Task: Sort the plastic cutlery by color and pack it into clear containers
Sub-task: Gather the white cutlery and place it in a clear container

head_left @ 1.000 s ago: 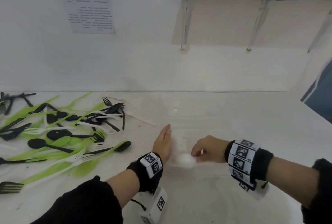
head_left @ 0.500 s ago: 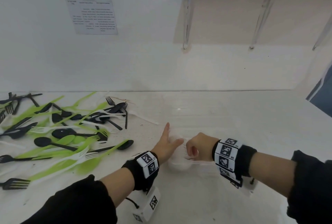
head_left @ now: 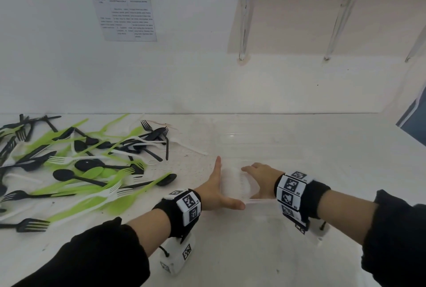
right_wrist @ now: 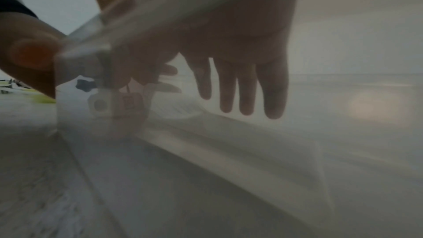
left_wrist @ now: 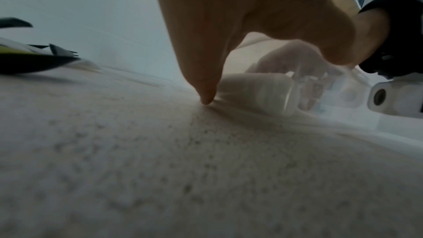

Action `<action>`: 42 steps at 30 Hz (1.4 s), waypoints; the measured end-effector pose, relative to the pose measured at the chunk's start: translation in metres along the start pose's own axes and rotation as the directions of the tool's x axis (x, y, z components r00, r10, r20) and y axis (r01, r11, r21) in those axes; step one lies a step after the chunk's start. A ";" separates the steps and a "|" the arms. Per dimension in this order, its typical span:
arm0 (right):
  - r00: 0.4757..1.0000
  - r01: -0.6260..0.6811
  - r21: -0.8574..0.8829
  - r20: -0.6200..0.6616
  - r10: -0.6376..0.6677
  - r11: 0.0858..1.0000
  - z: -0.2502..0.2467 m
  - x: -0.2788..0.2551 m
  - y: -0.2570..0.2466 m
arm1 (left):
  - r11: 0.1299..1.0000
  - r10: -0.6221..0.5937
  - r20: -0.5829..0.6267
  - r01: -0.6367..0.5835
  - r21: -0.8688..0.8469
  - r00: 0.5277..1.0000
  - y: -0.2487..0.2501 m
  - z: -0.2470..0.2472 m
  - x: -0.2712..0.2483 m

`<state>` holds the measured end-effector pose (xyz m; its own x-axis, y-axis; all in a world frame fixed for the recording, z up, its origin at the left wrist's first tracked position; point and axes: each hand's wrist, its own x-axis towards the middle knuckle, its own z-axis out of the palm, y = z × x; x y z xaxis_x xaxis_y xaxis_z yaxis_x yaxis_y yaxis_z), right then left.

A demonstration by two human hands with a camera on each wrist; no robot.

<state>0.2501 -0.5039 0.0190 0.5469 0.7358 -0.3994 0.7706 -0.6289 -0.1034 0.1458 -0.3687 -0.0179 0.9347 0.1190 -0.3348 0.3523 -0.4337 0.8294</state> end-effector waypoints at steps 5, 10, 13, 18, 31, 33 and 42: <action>0.999 0.003 0.004 0.043 -0.003 1.000 -0.005 -0.004 -0.003 | 1.000 0.004 -0.001 -0.004 -0.014 1.000 -0.003 0.000 0.002; 0.995 -0.075 -0.006 0.063 0.076 0.997 -0.011 -0.005 0.007 | 1.000 -0.007 -0.018 0.007 0.013 1.000 -0.004 0.000 0.003; 0.993 -0.117 -0.010 0.023 0.118 0.993 -0.002 -0.005 0.007 | 1.000 -0.014 -0.017 0.014 0.028 1.000 -0.004 0.000 0.003; 0.992 -0.128 0.011 0.010 0.127 0.992 0.002 -0.006 0.007 | 0.999 -0.019 -0.004 0.019 0.036 1.000 -0.005 0.000 0.004; 0.979 -0.202 0.038 0.039 0.201 0.979 -0.011 -0.016 0.029 | 0.999 -0.013 -0.004 0.013 0.047 1.000 -0.006 0.001 0.002; 0.971 -0.234 0.004 0.055 0.233 0.972 -0.009 -0.017 0.032 | 0.999 -0.012 -0.002 0.012 0.052 1.000 -0.006 0.001 0.002; 0.965 -0.260 0.052 0.032 0.259 0.964 0.000 -0.014 0.033 | 0.998 -0.018 0.003 0.018 0.061 1.000 -0.004 0.002 0.000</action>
<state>0.2675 -0.5347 0.0214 0.7168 0.5393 -0.4419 0.5837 -0.8109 -0.0427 0.1439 -0.3683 -0.0223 0.9282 0.1241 -0.3509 0.3653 -0.4848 0.7947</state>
